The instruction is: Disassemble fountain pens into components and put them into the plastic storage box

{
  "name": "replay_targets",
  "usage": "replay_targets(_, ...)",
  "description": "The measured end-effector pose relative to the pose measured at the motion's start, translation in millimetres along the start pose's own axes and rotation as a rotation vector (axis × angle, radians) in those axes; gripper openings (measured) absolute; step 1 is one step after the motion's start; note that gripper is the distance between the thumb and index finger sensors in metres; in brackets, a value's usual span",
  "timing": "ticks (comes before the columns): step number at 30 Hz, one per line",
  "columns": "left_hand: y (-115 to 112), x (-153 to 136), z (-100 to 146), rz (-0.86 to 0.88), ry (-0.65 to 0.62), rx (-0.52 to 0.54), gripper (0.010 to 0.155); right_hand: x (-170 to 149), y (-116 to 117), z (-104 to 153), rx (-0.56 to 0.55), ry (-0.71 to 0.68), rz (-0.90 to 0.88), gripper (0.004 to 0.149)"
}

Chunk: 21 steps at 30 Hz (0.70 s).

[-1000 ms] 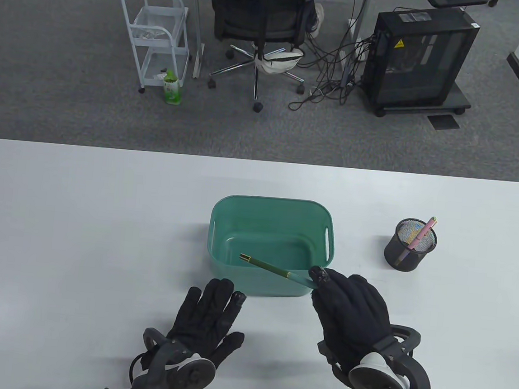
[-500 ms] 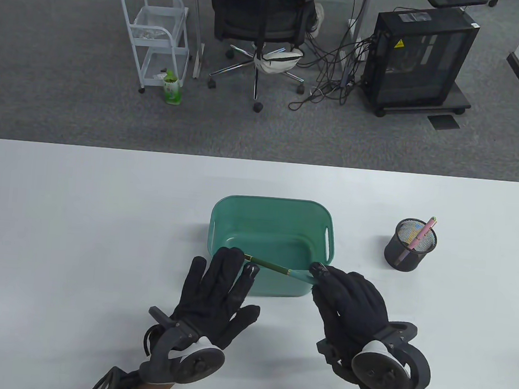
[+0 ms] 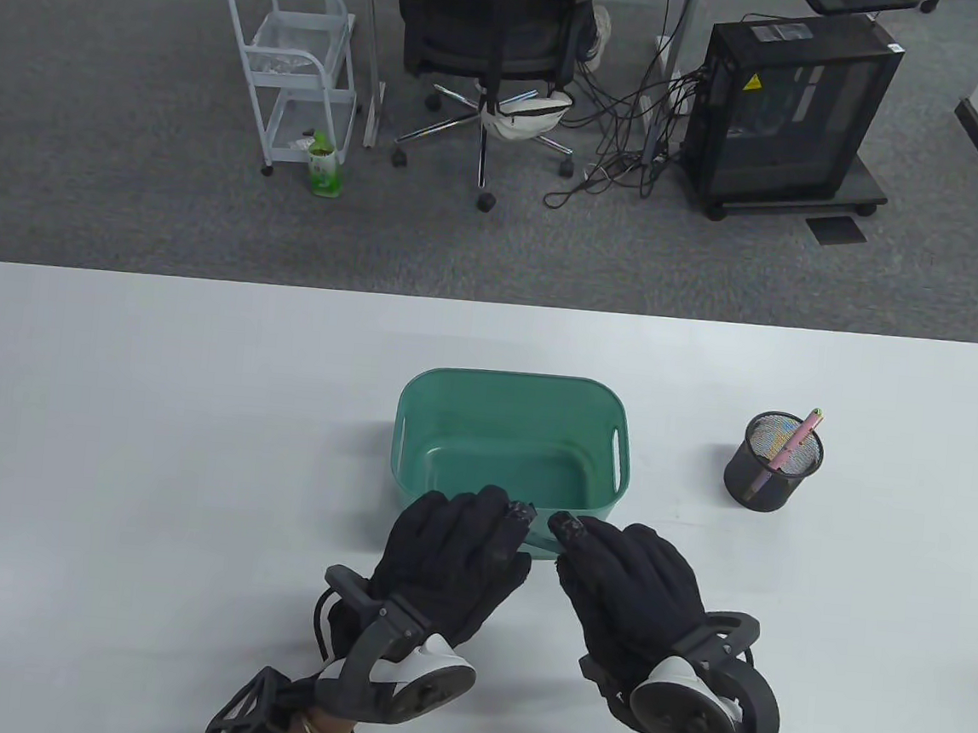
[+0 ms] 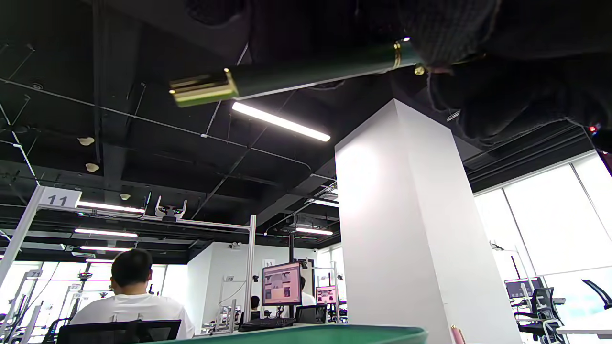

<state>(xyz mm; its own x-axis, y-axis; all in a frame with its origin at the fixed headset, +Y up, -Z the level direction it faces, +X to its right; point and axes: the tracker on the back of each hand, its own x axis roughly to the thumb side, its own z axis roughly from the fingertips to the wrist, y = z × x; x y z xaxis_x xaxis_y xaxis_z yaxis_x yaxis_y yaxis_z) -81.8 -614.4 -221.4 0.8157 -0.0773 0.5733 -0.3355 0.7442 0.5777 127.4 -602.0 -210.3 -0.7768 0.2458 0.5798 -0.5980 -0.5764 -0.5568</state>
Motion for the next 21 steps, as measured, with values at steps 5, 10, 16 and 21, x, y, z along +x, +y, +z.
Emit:
replay_targets(5, 0, 2, 0, -0.017, -0.008, 0.002, 0.048, 4, 2, 2, 0.004, -0.016, -0.007, 0.042)
replay_targets(10, 1, 3, -1, -0.015, -0.025, -0.009, 0.047, 8, 2, 3, 0.000, -0.033, 0.001, 0.042)
replay_targets(16, 0, 4, -1, -0.006, -0.042, -0.020, 0.047, 11, 2, 3, 0.003, -0.045, 0.009, 0.042)
replay_targets(21, 0, 5, -1, -0.014, -0.052, -0.018, 0.046, 13, 3, 4, -0.003, -0.055, 0.022, 0.043)
